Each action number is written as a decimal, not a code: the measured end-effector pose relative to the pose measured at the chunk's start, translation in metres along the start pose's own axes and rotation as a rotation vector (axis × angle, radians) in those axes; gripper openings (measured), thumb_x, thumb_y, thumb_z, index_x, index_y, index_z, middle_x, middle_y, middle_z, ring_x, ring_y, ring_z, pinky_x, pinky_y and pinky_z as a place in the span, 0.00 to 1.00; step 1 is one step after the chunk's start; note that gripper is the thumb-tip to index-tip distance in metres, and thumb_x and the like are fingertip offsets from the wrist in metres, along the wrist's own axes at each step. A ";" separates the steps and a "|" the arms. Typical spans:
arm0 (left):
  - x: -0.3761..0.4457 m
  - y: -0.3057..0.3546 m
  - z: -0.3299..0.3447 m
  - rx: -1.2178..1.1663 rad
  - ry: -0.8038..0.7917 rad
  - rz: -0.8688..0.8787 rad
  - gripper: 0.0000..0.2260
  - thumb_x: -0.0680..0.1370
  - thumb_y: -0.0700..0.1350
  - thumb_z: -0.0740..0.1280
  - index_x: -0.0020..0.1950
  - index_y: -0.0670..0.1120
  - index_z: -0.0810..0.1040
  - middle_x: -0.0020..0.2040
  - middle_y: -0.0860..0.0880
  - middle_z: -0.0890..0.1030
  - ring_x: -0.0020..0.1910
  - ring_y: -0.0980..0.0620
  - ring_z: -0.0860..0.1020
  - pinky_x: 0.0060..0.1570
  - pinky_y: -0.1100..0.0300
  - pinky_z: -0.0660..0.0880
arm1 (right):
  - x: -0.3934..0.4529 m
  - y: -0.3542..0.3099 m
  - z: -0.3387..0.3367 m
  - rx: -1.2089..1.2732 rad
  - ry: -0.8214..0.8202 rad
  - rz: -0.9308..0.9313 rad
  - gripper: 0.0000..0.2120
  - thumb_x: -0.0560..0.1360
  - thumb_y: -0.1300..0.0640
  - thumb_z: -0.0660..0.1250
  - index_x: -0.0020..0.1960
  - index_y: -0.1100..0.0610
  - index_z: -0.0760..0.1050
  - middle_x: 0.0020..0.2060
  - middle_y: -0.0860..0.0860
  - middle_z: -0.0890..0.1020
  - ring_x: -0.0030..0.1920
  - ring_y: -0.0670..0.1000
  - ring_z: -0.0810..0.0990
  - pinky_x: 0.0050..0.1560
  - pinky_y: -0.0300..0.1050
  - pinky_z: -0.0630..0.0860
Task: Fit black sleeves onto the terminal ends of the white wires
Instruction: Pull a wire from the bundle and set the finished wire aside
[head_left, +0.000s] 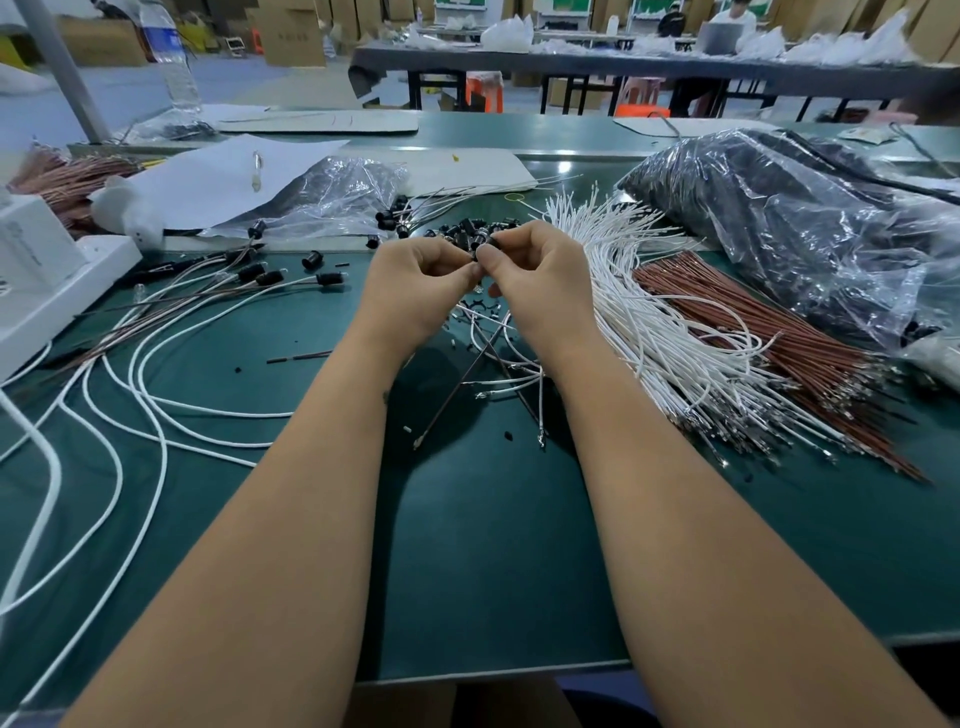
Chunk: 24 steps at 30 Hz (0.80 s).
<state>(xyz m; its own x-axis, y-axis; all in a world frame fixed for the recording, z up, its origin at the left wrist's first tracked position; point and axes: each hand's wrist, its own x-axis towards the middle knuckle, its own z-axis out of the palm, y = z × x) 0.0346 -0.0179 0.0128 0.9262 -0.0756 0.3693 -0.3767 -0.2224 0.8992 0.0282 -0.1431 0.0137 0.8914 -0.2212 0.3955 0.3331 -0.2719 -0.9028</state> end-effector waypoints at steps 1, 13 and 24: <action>-0.001 0.000 -0.001 -0.023 -0.018 -0.014 0.01 0.74 0.36 0.71 0.43 0.40 0.82 0.35 0.42 0.79 0.36 0.50 0.73 0.42 0.56 0.70 | 0.001 0.000 0.000 0.002 0.000 0.001 0.08 0.73 0.62 0.72 0.41 0.52 0.75 0.39 0.56 0.83 0.37 0.53 0.81 0.44 0.51 0.81; 0.010 -0.015 -0.016 0.002 0.285 -0.128 0.03 0.76 0.42 0.68 0.44 0.48 0.80 0.35 0.51 0.78 0.35 0.53 0.73 0.40 0.58 0.72 | 0.002 -0.004 -0.012 -0.048 0.020 0.108 0.06 0.80 0.59 0.61 0.49 0.56 0.77 0.40 0.52 0.81 0.36 0.50 0.78 0.41 0.47 0.78; 0.010 -0.021 -0.009 0.180 0.255 -0.198 0.04 0.76 0.42 0.63 0.45 0.45 0.77 0.40 0.46 0.80 0.45 0.43 0.80 0.50 0.48 0.78 | 0.005 0.021 0.009 -0.974 -0.511 -0.030 0.24 0.81 0.38 0.47 0.76 0.40 0.55 0.76 0.51 0.59 0.76 0.55 0.53 0.72 0.58 0.50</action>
<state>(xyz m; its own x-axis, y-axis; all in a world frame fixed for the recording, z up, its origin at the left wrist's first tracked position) 0.0516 -0.0050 0.0002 0.9390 0.2260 0.2592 -0.1608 -0.3779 0.9118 0.0425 -0.1410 -0.0051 0.9840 0.1506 0.0956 0.1720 -0.9430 -0.2850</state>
